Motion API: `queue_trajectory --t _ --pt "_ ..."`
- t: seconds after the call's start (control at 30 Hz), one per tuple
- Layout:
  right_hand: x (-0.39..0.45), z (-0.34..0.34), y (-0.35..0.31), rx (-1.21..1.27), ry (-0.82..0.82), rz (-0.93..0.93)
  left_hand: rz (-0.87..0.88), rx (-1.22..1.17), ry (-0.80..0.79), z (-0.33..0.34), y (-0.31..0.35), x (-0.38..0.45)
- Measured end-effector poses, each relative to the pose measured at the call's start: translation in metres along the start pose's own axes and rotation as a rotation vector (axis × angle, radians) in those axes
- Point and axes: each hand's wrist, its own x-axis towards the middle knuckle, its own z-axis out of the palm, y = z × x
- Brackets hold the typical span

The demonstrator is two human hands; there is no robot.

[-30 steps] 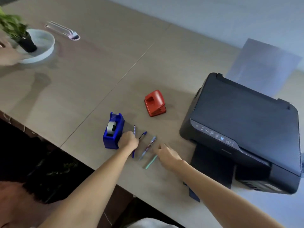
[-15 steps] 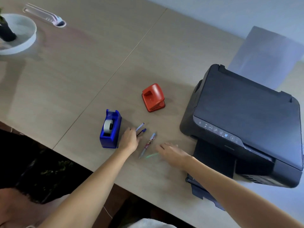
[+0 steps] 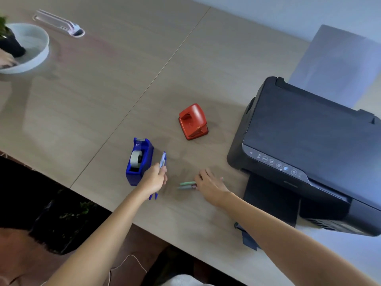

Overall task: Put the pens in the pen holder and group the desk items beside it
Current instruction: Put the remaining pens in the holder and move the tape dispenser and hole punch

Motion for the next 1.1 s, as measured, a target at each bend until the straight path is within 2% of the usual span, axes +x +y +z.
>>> queue_trajectory --t 0.03,0.13,0.23,0.33,0.43,0.6,0.67,0.8,0.93,1.1 --pt "-0.007 -0.007 0.002 0.028 0.009 0.051 -0.028 -0.109 -0.02 -0.003 0.007 -0.005" --pt "-0.033 -0.034 0.01 0.261 0.246 0.194 -0.064 -0.307 -0.128 -0.013 0.036 -0.019" --pt "-0.074 -0.074 0.018 0.665 0.161 0.108 0.029 -0.312 -0.208 -0.019 0.085 -0.035" --pt "-0.122 -0.13 0.033 0.832 0.305 0.104 0.132 -0.276 -0.304 -0.012 0.143 -0.052" --pt "-0.175 -0.178 0.059 0.953 0.519 0.14 0.273 -0.191 -0.361 0.013 0.204 -0.072" --pt "-0.274 -0.191 0.158 1.013 0.9 0.335 0.523 -0.213 -0.47 0.11 0.301 -0.112" --pt "-0.311 -0.179 0.197 0.984 1.025 0.492 0.583 -0.234 -0.502 0.154 0.33 -0.125" --pt "-0.384 -0.137 0.277 0.948 1.162 0.851 0.657 -0.223 -0.561 0.266 0.376 -0.149" --pt "-0.418 -0.101 0.339 0.882 1.18 1.036 0.683 -0.175 -0.545 0.375 0.398 -0.146" --pt "-0.409 -0.074 0.384 0.839 1.042 1.016 0.68 -0.045 -0.438 0.475 0.403 -0.105"
